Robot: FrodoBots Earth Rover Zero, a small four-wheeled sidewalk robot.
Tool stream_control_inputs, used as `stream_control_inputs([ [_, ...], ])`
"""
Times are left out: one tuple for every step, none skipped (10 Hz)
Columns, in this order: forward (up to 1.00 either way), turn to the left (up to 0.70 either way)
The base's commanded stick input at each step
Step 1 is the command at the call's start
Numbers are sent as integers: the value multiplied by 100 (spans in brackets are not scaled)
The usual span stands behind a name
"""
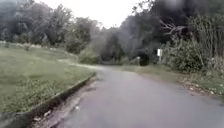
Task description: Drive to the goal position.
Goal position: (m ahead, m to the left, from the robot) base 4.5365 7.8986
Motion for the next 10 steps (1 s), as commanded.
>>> stream_control_inputs([
  [100, 0],
  [100, 0],
  [100, 0],
  [100, 0],
  [100, 0],
  [100, 0],
  [100, 0],
  [100, 0],
  [100, 0],
  [100, 0],
])
